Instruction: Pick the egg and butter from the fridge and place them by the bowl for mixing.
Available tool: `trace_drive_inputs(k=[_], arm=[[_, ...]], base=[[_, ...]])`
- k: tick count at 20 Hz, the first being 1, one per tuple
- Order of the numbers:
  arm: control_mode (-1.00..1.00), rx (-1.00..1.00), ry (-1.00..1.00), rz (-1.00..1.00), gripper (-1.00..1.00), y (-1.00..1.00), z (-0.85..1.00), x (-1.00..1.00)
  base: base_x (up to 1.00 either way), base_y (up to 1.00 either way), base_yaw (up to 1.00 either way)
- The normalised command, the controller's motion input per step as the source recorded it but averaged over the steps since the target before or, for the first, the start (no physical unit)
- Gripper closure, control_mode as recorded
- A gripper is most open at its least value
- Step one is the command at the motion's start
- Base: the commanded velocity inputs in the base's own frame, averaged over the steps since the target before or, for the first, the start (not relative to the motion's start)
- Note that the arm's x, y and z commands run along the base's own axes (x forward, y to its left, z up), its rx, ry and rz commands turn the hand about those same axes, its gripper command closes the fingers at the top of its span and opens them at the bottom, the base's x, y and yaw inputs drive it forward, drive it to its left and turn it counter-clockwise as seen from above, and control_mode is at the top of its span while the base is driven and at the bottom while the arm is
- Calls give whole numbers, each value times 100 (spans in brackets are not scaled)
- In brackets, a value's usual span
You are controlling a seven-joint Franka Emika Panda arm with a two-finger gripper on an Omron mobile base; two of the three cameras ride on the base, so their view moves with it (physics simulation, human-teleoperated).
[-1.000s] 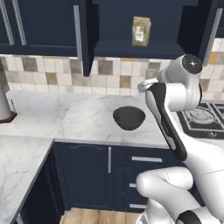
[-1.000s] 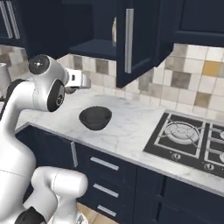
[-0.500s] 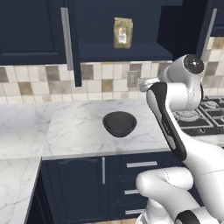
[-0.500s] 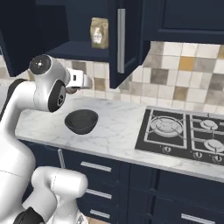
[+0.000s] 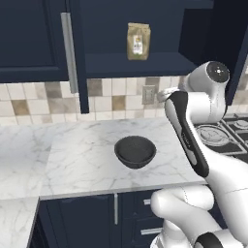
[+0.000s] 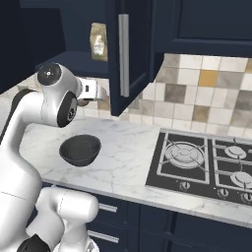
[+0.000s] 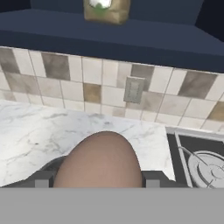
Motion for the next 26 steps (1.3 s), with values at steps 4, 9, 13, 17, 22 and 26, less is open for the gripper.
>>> trace_drive_inputs(k=[4,9,13,17,22,26], arm=[[100,0,0,0,100,0,0,0],[-100,-8,27,0,100,1,-48,4],[-100,-10,35,0,100,0,-75,12],[-100,0,18,0,100,-23,-61,10],[-100,1,14,0,100,-43,-74,28],[-100,0,10,0,100,-24,-100,10]], base=[[2,30,0],[0,4,0],[0,0,0],[0,0,0],[0,0,0],[0,0,0]])
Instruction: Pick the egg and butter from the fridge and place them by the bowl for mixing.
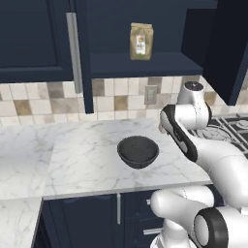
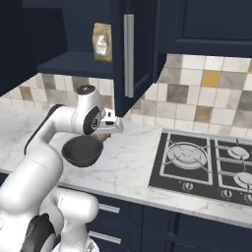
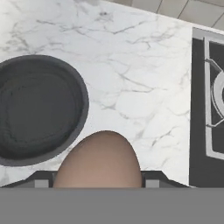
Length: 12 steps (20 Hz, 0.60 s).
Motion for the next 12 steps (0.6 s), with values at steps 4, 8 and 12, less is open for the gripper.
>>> trace_drive_inputs(k=[4,8,12], arm=[[-100,0,0,0,100,-3,-96,9],[-100,-2,0,0,100,-4,-51,27],[-100,0,0,0,100,-15,-13,44]], base=[[0,0,0],[0,0,0],[0,0,0]])
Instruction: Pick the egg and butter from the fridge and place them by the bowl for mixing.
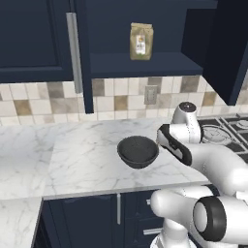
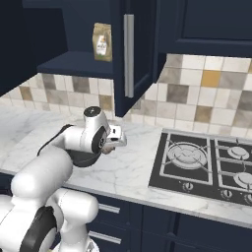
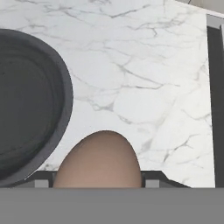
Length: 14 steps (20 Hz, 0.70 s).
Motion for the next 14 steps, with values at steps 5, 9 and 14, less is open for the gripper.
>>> trace_drive_inputs(k=[5,9,14], arm=[[-100,0,3,0,100,-22,-9,52],[-100,0,4,0,100,-11,-20,45],[-100,0,0,0,100,-2,-15,20]], base=[[0,0,0],[0,0,0],[0,0,0]])
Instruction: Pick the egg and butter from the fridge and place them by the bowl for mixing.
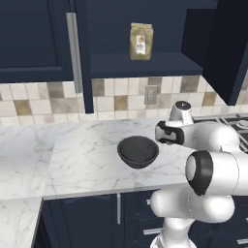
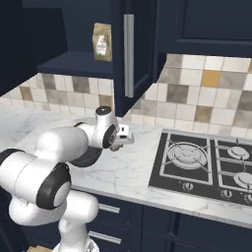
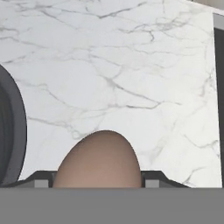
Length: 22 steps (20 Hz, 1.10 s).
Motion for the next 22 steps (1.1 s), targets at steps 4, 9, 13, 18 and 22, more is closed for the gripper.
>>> trace_drive_inputs(k=[4,9,13,18,22], arm=[[-100,0,0,12,100,-8,-41,1],[-100,0,0,9,100,-1,-29,7],[-100,0,0,6,100,-8,-27,37],[-100,0,0,6,100,-17,-20,35],[-100,0,0,0,-100,-1,0,0]], base=[[0,0,0],[0,0,0],[0,0,0],[0,0,0],[0,0,0]])
